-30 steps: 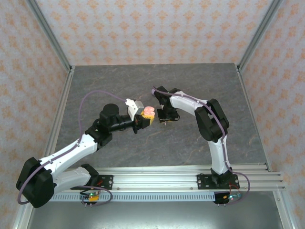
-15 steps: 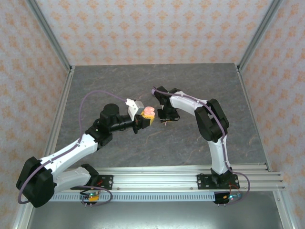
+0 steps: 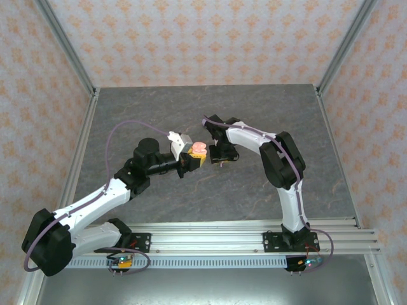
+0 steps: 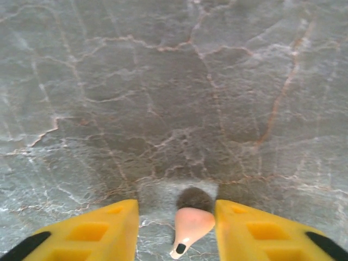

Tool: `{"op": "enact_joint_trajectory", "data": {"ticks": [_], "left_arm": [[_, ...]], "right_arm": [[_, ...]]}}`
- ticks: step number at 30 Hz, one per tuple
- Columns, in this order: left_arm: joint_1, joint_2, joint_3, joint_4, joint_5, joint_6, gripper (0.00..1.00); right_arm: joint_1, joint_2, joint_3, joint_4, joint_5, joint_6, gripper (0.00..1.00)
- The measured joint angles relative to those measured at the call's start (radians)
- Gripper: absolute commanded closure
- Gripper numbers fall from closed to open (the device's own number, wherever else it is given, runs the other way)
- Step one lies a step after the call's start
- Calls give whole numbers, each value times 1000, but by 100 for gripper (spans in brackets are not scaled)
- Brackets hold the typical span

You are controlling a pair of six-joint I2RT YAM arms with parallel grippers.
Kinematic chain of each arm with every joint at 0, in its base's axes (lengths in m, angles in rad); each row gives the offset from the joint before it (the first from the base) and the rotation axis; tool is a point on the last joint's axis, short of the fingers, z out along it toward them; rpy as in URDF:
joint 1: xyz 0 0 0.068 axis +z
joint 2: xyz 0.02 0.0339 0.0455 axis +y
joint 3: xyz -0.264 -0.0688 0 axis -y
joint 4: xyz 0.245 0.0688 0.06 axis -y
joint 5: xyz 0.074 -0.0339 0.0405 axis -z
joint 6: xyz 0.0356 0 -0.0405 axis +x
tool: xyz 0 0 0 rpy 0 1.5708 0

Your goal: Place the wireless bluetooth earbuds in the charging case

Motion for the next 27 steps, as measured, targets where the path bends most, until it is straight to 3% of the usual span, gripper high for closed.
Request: {"op": "enact_joint_trajectory", "data": {"ticks": [15,27], "left_arm": [[0,0,0,-14,0,0,93],[0,0,0,-14,0,0,93]], "right_arm": [[0,0,0,7,8,127,59],[0,0,0,5,31,190,70]]}}
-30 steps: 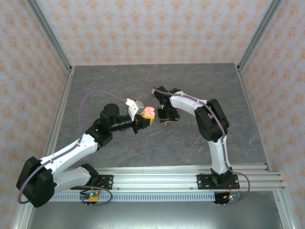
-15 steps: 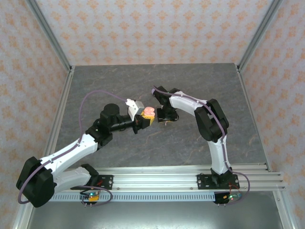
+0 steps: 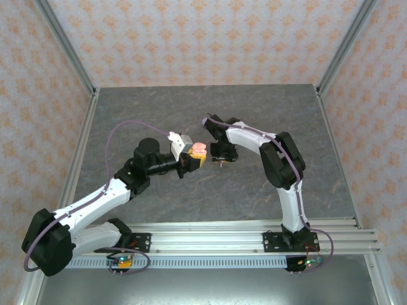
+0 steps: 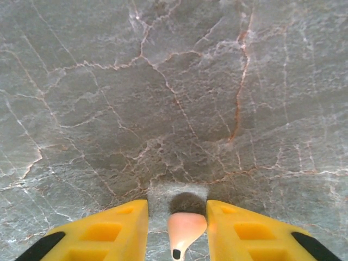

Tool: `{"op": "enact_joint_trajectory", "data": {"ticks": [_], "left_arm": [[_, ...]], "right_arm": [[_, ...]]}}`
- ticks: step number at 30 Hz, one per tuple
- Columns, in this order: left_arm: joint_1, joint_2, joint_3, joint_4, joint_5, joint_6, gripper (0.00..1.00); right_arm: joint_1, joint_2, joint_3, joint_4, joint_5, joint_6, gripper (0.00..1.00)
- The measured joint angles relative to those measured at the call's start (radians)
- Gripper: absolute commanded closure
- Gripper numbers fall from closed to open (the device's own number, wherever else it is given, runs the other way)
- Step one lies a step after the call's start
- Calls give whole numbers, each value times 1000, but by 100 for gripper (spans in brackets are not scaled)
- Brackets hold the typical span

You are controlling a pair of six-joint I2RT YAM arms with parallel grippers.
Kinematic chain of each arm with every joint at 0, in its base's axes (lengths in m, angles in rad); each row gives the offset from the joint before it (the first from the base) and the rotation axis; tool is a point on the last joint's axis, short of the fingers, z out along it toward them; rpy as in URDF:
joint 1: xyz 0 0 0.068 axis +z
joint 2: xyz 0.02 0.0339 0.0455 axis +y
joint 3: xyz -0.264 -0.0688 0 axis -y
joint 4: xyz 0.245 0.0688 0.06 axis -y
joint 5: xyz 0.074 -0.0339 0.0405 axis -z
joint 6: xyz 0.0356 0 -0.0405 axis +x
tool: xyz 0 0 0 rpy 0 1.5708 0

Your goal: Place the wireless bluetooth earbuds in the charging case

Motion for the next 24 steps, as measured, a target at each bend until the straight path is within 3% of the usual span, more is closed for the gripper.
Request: {"op": "enact_joint_trajectory", "data": {"ticks": [6,24], "left_arm": [[0,0,0,0,0,0,93],[0,58,2,0,-14,-14,93]], "right_arm": [[0,0,0,-6,16,3,76],[-11,-19,-37,31,-4,-32,76]]}}
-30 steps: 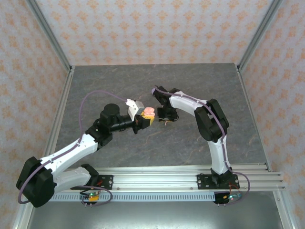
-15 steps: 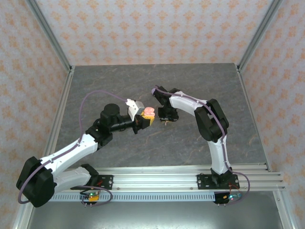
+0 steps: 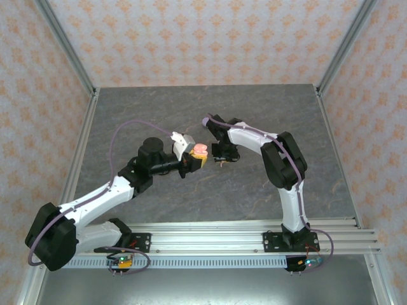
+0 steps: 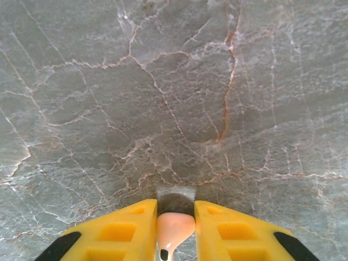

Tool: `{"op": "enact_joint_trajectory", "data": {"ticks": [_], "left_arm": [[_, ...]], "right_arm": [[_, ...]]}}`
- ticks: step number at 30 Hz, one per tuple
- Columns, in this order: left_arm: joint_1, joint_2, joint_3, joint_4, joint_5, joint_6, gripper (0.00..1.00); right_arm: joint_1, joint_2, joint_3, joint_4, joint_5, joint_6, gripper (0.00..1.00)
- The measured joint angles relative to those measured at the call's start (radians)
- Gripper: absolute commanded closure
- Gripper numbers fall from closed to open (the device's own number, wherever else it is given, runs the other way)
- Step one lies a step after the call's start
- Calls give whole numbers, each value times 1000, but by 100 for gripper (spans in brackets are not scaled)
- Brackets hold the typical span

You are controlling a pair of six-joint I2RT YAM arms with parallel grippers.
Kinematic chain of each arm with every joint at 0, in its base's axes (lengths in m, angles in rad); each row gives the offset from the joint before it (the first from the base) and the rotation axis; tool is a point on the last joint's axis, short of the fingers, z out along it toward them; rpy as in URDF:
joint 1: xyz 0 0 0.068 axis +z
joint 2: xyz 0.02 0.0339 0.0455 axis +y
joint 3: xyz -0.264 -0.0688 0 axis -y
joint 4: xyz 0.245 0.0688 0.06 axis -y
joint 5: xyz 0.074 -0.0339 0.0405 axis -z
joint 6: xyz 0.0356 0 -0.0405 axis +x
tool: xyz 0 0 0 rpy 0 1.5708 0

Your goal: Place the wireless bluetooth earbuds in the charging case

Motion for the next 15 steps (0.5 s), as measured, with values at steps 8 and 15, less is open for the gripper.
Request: {"op": "enact_joint_trajectory", "data": {"ticks": [8,15], "left_arm": [[1,33,0,3,-45,-24,93],[6,77,-25,70,-72,-46,93]], "right_arm": [[-28,-78,-123,140,-52,0,77],[-77,-189,-249,311,-117,4,77]]}}
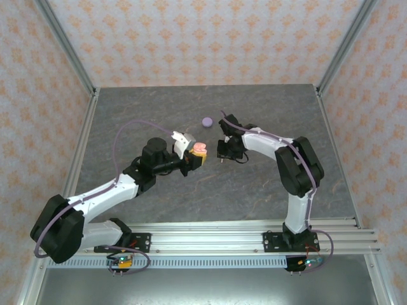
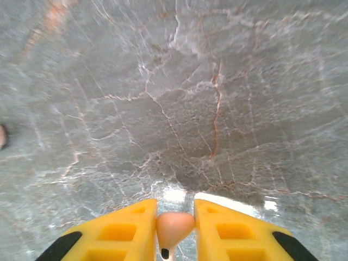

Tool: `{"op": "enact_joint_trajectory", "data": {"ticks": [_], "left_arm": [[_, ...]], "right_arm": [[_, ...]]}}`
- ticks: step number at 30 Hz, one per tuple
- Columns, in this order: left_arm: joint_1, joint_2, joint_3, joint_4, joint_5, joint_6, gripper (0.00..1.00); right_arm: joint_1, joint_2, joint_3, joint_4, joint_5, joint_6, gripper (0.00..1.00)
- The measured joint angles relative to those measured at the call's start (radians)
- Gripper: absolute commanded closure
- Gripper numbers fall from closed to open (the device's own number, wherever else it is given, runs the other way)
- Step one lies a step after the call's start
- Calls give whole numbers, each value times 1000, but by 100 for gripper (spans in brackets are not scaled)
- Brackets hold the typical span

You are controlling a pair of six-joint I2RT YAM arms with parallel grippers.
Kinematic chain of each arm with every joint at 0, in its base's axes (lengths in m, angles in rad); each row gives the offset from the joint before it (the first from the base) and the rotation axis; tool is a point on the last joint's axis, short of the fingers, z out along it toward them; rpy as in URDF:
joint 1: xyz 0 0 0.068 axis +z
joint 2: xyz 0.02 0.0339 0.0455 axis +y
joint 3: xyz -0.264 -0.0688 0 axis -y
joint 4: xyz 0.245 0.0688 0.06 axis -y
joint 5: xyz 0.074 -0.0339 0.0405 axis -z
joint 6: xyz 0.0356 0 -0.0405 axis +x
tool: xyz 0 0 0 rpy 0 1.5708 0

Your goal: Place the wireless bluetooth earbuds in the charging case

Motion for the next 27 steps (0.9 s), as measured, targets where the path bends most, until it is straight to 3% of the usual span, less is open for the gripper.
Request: {"op": "enact_joint_trajectory", "data": {"ticks": [20,27], "left_arm": [[0,166,-87,310,-30,-37,93],[0,191,-86,375,-30,-56,93]], "right_arm": [[-13,-440,-159,231,-146,3,76],[10,-512,-163,257,-178,-16,76]]}}
